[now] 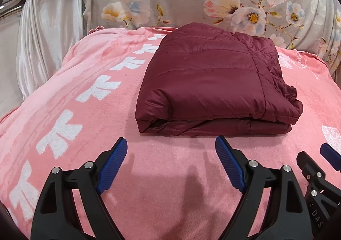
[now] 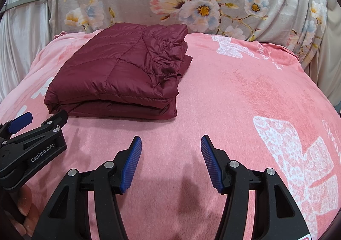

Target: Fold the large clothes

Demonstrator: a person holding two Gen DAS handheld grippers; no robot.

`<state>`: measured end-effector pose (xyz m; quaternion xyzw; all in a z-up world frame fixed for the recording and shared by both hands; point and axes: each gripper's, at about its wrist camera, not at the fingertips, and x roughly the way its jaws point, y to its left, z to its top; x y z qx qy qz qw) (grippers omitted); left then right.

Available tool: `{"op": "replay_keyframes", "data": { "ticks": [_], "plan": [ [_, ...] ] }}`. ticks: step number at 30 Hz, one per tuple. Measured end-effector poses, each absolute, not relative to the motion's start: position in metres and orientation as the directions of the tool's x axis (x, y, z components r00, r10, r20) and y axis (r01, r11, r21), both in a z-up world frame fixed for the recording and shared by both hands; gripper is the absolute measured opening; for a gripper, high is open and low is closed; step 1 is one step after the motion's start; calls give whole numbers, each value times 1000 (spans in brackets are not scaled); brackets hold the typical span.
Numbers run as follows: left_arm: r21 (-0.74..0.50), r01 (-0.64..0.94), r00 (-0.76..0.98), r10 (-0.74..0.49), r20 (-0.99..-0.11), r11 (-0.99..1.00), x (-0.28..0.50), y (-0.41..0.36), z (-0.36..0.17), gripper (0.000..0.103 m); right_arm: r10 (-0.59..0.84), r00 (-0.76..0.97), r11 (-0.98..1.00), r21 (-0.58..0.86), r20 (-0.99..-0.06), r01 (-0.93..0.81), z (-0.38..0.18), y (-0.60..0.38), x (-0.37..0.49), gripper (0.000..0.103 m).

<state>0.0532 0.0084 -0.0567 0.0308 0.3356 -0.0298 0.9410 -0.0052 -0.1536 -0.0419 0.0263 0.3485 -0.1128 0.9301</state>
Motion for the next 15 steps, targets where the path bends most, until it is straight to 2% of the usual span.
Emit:
{"op": "replay_keyframes", "data": {
  "ticks": [15],
  "plan": [
    [51, 68, 778, -21, -628, 996, 51, 7, -55, 81, -191, 731, 973, -30, -655, 227, -42, -154, -5, 57]
  ]
}}
